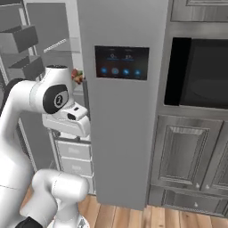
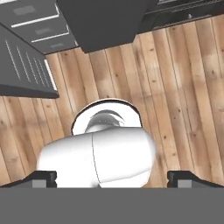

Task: Store the kebab skewer in the freezer for long-term storage. Close the freezer door after placing the cooked food.

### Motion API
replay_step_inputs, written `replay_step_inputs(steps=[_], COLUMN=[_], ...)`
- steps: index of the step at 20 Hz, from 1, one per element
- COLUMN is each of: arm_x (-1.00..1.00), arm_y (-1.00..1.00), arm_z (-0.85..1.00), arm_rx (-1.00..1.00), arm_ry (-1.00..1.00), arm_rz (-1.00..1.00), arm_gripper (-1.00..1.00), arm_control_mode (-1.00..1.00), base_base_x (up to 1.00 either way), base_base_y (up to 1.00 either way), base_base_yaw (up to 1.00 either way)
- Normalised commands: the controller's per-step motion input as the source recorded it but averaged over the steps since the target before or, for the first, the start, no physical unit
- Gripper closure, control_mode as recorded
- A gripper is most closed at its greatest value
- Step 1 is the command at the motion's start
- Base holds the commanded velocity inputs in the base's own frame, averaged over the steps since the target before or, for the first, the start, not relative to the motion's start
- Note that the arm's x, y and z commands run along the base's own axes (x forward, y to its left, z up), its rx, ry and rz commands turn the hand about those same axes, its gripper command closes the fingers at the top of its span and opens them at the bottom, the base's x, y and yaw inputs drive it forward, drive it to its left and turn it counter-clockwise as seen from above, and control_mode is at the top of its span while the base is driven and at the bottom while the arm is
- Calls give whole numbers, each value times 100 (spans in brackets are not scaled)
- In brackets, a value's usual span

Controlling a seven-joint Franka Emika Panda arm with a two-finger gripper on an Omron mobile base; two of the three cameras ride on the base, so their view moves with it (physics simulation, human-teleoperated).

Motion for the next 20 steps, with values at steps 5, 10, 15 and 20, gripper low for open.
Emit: replay_step_inputs(steps=[5, 10, 15, 20], arm_x=[0, 0, 0, 0], arm_y=[0, 0, 0, 0], arm_z=[0, 0, 0, 0], arm_rx=[0, 0, 0, 0], arm_ry=[0, 0, 0, 0], arm_rz=[0, 0, 0, 0], arm_gripper=[-100, -100, -100, -100], arm_control_mode=[100, 100, 100, 100], base_base_x=[-46, -9, 0, -14], base_base_y=[41, 83, 83, 21], base_base_yaw=[-17, -9, -2, 0])
